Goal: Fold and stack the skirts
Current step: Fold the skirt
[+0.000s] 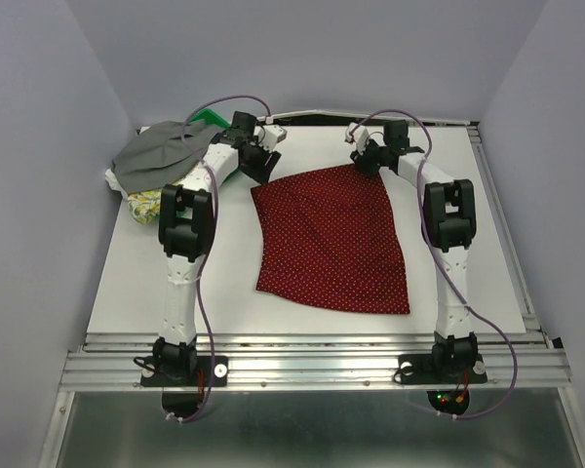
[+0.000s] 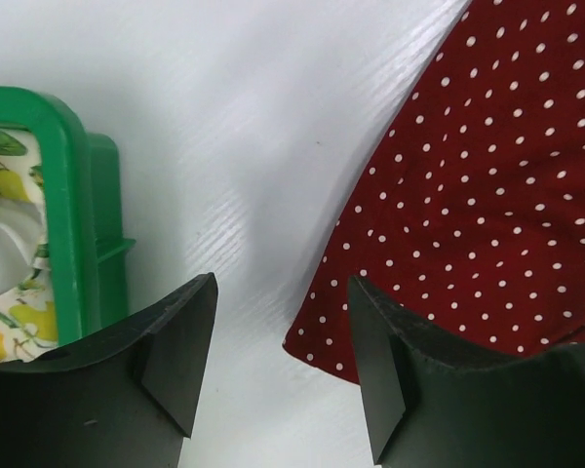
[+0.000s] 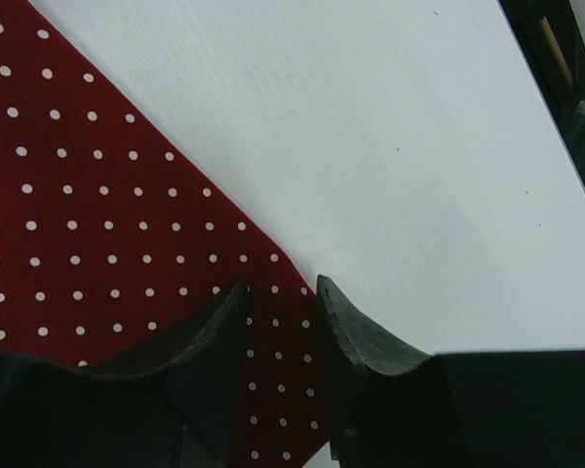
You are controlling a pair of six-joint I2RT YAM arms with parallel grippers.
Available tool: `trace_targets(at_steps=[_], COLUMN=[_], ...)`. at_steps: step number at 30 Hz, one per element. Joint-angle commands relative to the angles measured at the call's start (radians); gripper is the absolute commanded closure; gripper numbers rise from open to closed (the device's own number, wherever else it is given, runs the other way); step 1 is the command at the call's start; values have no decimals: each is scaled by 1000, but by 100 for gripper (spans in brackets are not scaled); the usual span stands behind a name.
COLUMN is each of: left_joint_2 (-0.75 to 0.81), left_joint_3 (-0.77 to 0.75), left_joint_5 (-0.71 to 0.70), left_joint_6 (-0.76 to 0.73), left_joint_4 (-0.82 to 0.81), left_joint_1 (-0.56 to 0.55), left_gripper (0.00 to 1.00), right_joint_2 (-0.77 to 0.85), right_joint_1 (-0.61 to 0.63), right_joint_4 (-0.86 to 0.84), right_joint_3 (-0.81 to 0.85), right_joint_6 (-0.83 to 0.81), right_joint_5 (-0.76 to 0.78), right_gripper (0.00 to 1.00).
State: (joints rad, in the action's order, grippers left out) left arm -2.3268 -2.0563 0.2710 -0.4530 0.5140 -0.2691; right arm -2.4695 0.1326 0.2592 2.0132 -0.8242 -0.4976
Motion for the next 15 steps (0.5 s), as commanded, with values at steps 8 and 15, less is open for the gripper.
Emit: trace_targets(at_steps=[8, 15], left_joint_2=[-108, -72], left_joint_3=[-83, -76], left_joint_5=[-67, -16], left_joint_6=[-61, -65], left_joint_4=[99, 87], left_joint_1=[-2, -1], left_gripper=[50, 86], right_joint_2=[35, 52], right_joint_1=[1, 1], right_joint_4=[78, 66], right_joint_3=[-5, 42], right_joint_6=[-52, -13], right_joint_5=[-7, 13], right_gripper=[97, 99])
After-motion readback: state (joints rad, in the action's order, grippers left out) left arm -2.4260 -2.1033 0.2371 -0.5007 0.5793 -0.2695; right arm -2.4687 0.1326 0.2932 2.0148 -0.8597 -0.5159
